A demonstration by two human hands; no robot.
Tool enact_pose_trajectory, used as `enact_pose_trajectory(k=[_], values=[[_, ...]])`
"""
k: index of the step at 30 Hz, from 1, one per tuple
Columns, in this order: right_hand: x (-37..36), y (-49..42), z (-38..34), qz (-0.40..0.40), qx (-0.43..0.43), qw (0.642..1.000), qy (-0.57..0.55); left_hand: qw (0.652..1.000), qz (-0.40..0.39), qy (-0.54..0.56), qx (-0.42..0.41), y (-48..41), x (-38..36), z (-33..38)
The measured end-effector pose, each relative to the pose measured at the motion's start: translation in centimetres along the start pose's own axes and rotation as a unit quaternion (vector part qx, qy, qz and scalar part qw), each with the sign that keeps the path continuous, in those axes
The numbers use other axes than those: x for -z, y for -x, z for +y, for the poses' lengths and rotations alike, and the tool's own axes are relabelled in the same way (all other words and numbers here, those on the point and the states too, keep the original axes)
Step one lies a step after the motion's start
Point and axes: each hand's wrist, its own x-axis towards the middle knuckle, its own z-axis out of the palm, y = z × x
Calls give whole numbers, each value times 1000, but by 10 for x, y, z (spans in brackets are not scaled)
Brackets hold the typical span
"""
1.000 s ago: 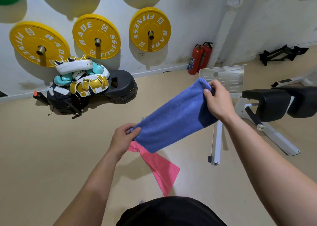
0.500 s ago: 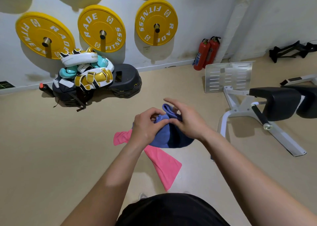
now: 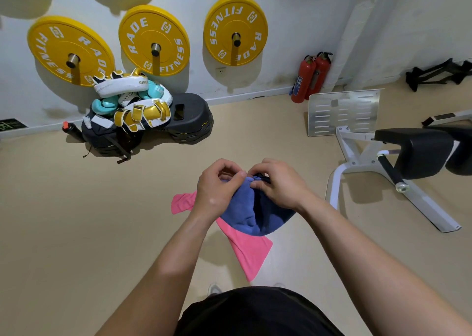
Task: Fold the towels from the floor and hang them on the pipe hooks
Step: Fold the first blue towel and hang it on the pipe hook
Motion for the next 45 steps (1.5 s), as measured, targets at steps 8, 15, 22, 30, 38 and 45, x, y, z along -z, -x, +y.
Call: enact_pose_trajectory(k=[8, 15, 22, 30, 38, 45], values=[[4, 7, 4, 11, -12, 1000, 20, 995, -69, -61, -37, 0, 10, -4], [9, 12, 5, 27, -15, 1000, 2, 984, -101, -139, -43, -1, 5, -18], [9, 21, 14, 90, -86, 985, -121, 995, -46, -79, 31, 0, 1, -26], [2, 38, 67, 132, -311, 904, -263, 983, 110, -121, 83, -8, 31, -50], [-10, 45, 72, 83, -337, 877, -333, 977, 136, -128, 103, -13, 37, -57], [-18, 38, 74, 83, -296, 866, -393, 984, 127, -94, 82, -19, 29, -47]])
